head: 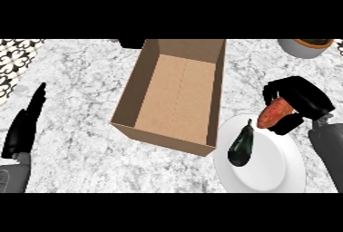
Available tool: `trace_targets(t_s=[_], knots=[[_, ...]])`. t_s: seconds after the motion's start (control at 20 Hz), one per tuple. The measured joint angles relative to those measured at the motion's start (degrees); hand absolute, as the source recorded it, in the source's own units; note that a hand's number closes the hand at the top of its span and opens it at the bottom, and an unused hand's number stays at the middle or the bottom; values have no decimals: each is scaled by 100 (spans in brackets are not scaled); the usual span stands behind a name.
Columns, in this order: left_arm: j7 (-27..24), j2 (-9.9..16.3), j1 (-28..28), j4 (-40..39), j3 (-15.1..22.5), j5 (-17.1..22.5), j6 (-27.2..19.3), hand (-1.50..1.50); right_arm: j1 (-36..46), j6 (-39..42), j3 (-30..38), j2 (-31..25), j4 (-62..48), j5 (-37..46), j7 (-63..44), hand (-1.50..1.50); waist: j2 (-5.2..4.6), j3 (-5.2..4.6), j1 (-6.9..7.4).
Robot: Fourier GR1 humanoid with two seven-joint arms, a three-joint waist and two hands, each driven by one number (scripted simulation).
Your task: Pick the sweet potato from the plate and place it in the cardboard box
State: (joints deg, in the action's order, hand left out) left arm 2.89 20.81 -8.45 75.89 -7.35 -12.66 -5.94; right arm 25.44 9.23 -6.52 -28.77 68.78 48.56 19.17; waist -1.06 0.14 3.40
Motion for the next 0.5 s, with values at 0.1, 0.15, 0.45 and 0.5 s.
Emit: trace_targets(t_s=[0.1, 0.15, 0.45, 0.5], knots=[[24, -9, -21, 1, 25, -20, 9, 0, 453, -67, 152, -169, -440, -98, 567, 150, -5, 2, 22], [23, -15, -34, -1, 28, -25, 8, 0, 661, -139, 241, -213, -655, -157, 832, 150, -8, 3, 27], [32, -51, -14, -23, 7, -46, -22, 0, 1754, -313, 652, -220, -1442, -622, 2159, 150, 24, -3, -44], [95, -61, -9, 23, 15, -54, -23, 0, 1895, -370, 670, -141, -1575, -651, 2314, 150, 32, -5, -59]])
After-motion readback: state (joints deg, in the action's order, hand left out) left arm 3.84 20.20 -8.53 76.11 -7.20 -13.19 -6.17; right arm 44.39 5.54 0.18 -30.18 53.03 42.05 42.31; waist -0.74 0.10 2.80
